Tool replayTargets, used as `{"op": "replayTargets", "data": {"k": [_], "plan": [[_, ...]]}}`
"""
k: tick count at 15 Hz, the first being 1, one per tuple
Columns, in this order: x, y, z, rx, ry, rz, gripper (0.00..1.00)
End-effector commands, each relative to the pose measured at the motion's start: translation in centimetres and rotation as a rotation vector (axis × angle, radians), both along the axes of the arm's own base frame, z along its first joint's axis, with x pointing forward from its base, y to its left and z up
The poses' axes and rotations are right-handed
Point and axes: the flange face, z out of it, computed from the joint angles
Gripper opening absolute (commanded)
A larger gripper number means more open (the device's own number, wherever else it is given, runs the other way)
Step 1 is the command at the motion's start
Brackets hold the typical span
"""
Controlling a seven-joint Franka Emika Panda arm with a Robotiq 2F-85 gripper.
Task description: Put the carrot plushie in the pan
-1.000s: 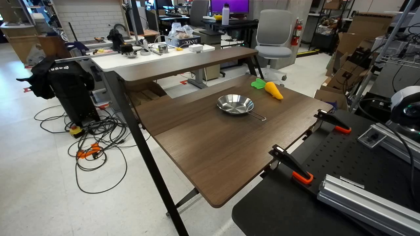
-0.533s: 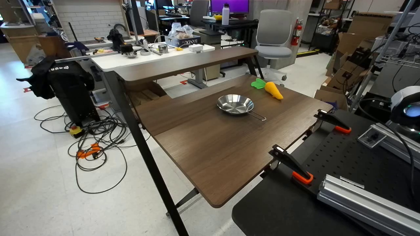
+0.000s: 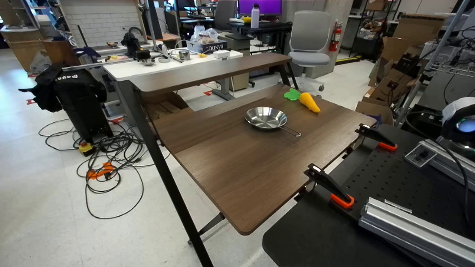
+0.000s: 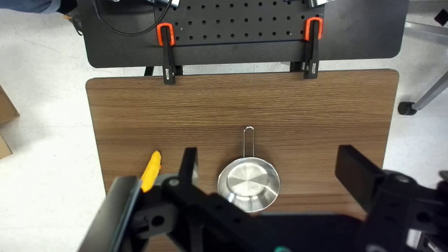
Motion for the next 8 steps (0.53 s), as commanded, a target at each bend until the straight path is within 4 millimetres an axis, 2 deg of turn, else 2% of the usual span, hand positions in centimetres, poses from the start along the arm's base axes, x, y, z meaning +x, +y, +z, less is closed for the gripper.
{"op": "replayTargets", "data": {"k": [1, 8], "plan": [[0.01, 0.01, 0.06, 0.0, 0.001, 0.0, 1.0], [0.18, -0.29, -0.47, -0.003, -0.002, -0.001, 1.0]]}}
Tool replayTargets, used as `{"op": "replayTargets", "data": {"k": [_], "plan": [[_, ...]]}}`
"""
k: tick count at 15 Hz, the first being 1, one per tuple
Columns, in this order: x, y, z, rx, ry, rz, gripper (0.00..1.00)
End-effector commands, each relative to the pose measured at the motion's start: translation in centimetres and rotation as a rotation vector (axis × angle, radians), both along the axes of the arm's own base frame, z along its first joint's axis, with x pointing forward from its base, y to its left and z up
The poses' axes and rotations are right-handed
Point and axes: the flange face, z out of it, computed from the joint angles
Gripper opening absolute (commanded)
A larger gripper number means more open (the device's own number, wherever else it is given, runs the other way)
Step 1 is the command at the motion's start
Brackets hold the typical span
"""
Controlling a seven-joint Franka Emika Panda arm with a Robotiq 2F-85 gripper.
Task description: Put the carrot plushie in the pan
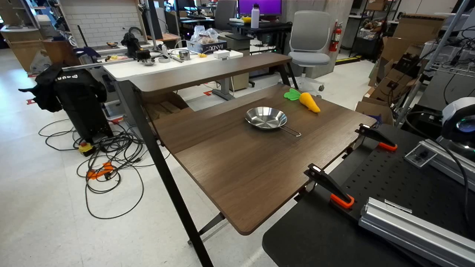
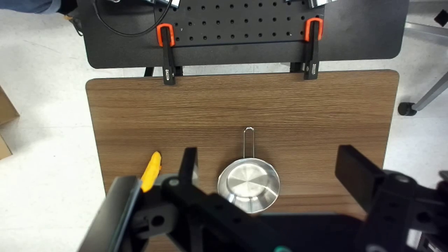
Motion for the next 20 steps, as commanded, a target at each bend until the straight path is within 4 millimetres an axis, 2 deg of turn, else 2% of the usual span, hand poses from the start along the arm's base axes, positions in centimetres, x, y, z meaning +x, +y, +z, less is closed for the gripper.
{"op": "replayTargets", "data": {"k": [1, 5, 9, 20], "plan": [[0.3, -0.4, -0.6, -0.004, -0.006, 0.002, 1.0], [0.7, -0.9, -2.2, -0.019, -0.012, -0.001, 1.0], [1.9, -2.1, -4.8, -0.029, -0.031, -0.01, 1.0], [6.7, -8.5, -14.4, -0.017, -0.016, -0.134, 1.0]]}}
